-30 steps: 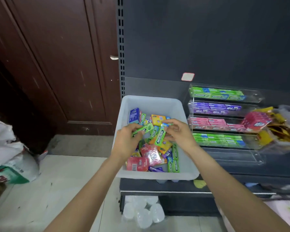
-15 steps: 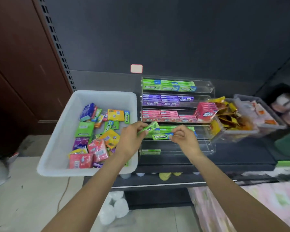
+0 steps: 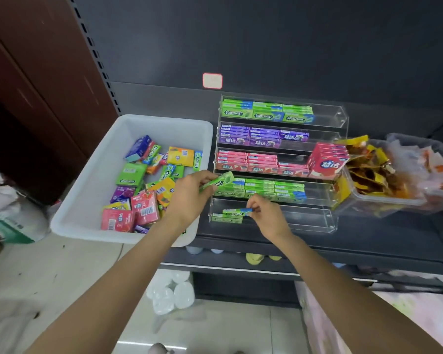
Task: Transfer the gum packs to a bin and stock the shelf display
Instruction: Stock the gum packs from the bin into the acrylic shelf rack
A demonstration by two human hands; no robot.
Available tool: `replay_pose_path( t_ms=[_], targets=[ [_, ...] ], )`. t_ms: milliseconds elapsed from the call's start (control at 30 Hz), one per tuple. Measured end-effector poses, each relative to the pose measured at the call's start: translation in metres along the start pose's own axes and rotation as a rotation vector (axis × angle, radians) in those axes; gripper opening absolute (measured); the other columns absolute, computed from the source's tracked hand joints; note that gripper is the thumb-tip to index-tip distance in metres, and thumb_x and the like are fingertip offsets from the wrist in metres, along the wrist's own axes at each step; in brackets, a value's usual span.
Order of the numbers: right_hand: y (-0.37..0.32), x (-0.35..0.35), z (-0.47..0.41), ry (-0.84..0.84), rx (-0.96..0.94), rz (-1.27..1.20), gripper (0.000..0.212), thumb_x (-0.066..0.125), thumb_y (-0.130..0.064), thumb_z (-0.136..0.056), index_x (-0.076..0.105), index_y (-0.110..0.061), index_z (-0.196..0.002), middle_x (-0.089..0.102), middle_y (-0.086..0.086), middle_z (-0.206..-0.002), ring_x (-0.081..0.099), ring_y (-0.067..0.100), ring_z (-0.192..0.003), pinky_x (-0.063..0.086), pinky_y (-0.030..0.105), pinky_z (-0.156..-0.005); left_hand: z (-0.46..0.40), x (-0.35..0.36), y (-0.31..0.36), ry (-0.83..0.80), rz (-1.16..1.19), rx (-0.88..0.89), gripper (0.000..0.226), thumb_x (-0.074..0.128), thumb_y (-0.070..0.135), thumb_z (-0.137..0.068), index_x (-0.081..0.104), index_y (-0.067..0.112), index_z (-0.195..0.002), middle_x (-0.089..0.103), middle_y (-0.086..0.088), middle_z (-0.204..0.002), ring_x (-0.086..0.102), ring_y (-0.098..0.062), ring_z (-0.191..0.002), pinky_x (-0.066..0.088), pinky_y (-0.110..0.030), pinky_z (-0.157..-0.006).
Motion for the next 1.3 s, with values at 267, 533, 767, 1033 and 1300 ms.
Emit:
replay_pose_path(
  t_ms=[267,533,767,1033,1300],
  targets=[
    [-0.015,0.023,-0.006,-0.172,-0.059,0.114,0.031,0.047,-0.004,-0.092,0.063,-0.016,-0.115,0.065,0.006,-0.113,0.062,0.022,-0.096,0.05,0.036,-0.087,-0.001,-0.005,-0.01,-0.005,-0.015,0.005,0.023,0.064,0.012,-0.087,0.067,0.011,-0.109,0.07,-0.004,-0.101,0.061,-0.011,-0.088,0.044,-0.016,-0.079],
    [-0.025,0.02,-0.005,-0.209,-0.021,0.268,0.03,0.045,-0.016,-0.096,0.055,-0.017,-0.124,0.063,0.006,-0.116,0.06,0.022,-0.093,0.051,0.039,-0.082,-0.001,-0.01,-0.011,-0.032,-0.019,0.008,0.022,0.064,0.014,-0.087,0.068,0.013,-0.109,0.071,-0.003,-0.099,0.064,-0.013,-0.09,0.049,-0.023,-0.083],
    [-0.036,-0.034,0.016,0.033,0.001,-0.407,0.031,0.054,-0.009,-0.092,0.059,-0.022,-0.12,0.064,-0.009,-0.103,0.061,0.011,-0.1,0.045,0.019,-0.085,0.01,0.018,0.009,-0.14,-0.037,0.052,0.027,0.063,0.012,-0.088,0.065,0.01,-0.115,0.068,-0.008,-0.109,0.062,-0.017,-0.102,0.041,-0.013,-0.085],
    [0.002,-0.04,0.019,0.188,0.053,-0.421,0.02,0.07,-0.01,-0.082,0.07,-0.01,-0.102,0.066,-0.006,-0.084,0.062,0.012,-0.083,0.05,0.027,-0.084,0.025,0.066,0.0,-0.042,-0.032,-0.044,0.039,0.06,0.011,-0.089,0.053,0.01,-0.128,0.053,-0.01,-0.129,0.051,-0.022,-0.117,0.034,-0.017,-0.094],
    [0.014,-0.014,0.018,0.26,0.055,-0.214,0.021,0.064,-0.011,-0.087,0.068,-0.01,-0.108,0.071,0.007,-0.1,0.061,0.009,-0.086,0.046,0.017,-0.085,0.058,0.089,-0.049,0.033,-0.082,-0.313,0.084,0.063,0.024,-0.088,0.008,0.013,-0.15,0.017,-0.01,-0.155,0.016,-0.023,-0.144,0.017,-0.031,-0.114]
  ],
)
Point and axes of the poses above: each hand's wrist, its own z-axis away from the middle knuckle, its own x-axis out of the palm, y = z × x, the point moved 5 cm from there along -z, towards the middle knuckle
